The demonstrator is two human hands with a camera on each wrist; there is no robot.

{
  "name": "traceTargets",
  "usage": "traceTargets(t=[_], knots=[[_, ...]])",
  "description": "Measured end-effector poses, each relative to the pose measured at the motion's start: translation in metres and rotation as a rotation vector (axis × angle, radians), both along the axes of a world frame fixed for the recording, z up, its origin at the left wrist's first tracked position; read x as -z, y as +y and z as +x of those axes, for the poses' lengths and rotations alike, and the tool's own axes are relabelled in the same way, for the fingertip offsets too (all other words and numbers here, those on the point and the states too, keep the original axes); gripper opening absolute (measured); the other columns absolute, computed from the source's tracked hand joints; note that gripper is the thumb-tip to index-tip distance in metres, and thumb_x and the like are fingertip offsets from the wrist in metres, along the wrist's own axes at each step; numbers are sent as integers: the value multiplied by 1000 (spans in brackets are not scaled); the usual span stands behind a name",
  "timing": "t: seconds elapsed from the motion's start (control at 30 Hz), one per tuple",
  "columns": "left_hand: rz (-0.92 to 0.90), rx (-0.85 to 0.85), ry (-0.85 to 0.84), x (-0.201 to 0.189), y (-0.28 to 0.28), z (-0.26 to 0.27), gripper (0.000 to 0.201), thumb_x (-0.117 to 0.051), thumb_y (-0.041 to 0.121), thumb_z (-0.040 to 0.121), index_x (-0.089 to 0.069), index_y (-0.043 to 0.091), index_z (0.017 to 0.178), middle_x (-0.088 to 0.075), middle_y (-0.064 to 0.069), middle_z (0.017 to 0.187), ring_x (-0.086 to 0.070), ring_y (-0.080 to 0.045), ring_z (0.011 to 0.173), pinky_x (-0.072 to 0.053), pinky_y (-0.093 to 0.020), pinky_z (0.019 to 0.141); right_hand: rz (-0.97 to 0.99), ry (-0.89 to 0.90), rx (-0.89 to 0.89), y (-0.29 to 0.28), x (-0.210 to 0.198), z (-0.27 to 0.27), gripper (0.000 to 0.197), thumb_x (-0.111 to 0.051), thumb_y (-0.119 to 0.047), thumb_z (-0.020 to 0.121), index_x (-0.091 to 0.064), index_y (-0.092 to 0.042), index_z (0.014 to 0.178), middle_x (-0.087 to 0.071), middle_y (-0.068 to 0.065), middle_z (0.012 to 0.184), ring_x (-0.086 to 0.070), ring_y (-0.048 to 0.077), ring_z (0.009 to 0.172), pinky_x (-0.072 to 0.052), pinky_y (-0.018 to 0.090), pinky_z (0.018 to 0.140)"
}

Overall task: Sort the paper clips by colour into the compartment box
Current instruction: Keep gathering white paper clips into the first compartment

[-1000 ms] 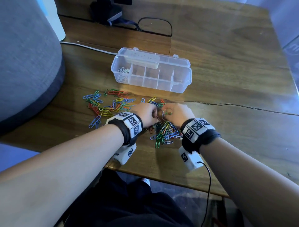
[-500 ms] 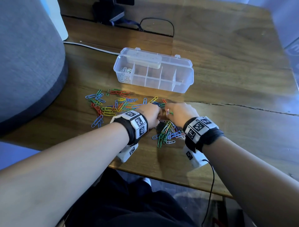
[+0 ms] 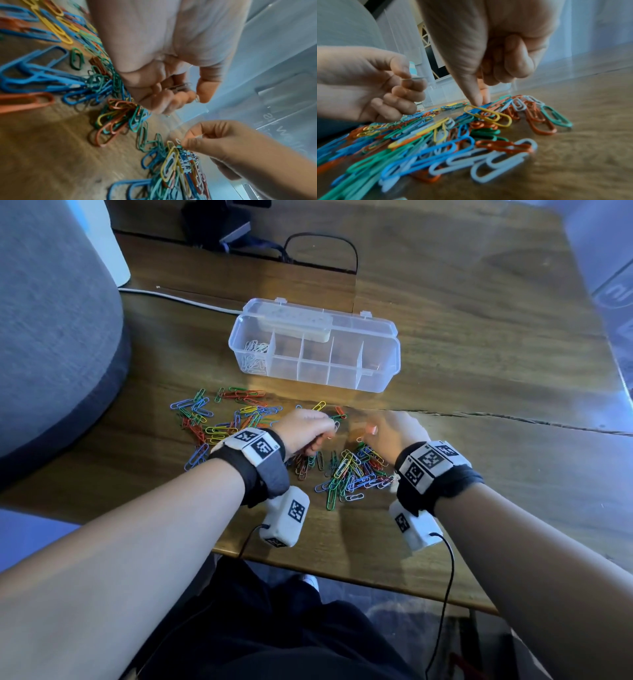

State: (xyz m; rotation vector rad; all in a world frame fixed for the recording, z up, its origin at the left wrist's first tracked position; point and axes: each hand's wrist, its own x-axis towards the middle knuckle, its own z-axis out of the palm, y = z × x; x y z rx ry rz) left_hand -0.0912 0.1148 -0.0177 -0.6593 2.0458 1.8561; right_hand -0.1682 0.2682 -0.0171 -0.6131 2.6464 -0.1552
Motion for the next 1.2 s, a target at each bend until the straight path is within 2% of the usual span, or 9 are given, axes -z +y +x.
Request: traceTargets(t=[0.13,0.33,0.5,0.57,0.7,0.83,0.93,1.07,1.2], knots=[[204,-80,40,-3,4,4,30,-47,-9,84,-49,7,58,-59,-3,50,-57,-9,43,-44,-14,40,-17,-4,-13,-6,0,3,18,-49,-24,91,-60,-16,102,-63,11,105,-60,33,93,-52,37,80],[185,-153,114,2,5,2,34,-44,-18,78,-41,9,57,-56,-3,49,-58,-7,44,-45,-16,41,101,-64,-14,-13,3,2,20,-48,-18,93,-57,-10,109,-62,13,110,-60,32,98,-47,34,76],[207,-117,134,2,4,3,38,-34,-20,76,-38,15,62,-48,-4,61,-50,-8,47,-41,-15,43,94,-127,-40,-9,8,-1,12,-49,-22,91,-56,-12,89,-63,11,97,-62,29,89,-52,35,76],[241,-103,139,0,4,2,36,-40,-17,78,-41,15,60,-49,-1,57,-46,-10,48,-40,-16,43,28,-141,-54,-3,5,-3,19,-47,-22,91,-51,-15,75,-60,8,85,-60,26,77,-51,34,67],[206,-122,202,2,6,1,37,-54,-6,86,-40,13,58,-46,4,43,-41,-9,40,-32,-16,41,-355,-208,119,17,-4,-4,20,-47,-16,92,-58,-5,78,-46,3,63,-40,19,55,-30,24,44],[201,-57,180,6,9,3,24,-48,-5,90,-48,16,78,-54,4,47,-49,-11,46,-36,-23,49,-1019,-649,686,37,-8,1,16,-48,-8,87,-50,-12,72,-45,2,59,-39,10,41,-24,16,33],[230,-4,149,4,11,6,23,-40,-4,94,-54,12,87,-61,2,53,-60,-10,52,-49,-19,51,-1187,-883,855,46,-9,8,16,-42,-5,86,-45,-13,73,-51,3,60,-46,9,41,-26,15,30],[245,-65,111,1,14,9,31,-34,-8,91,-58,6,75,-59,-5,63,-61,-9,53,-50,-20,51,-1185,-883,872,48,-2,15,19,-41,-1,85,-46,-15,73,-47,4,64,-44,10,42,-31,16,36],[306,-180,27,-1,14,10,31,-43,9,91,-47,12,61,-46,-1,58,-43,-13,51,-36,-19,46,-860,-638,648,38,4,20,12,-59,-14,85,-58,-16,73,-47,-2,55,-38,9,39,-28,17,38]])
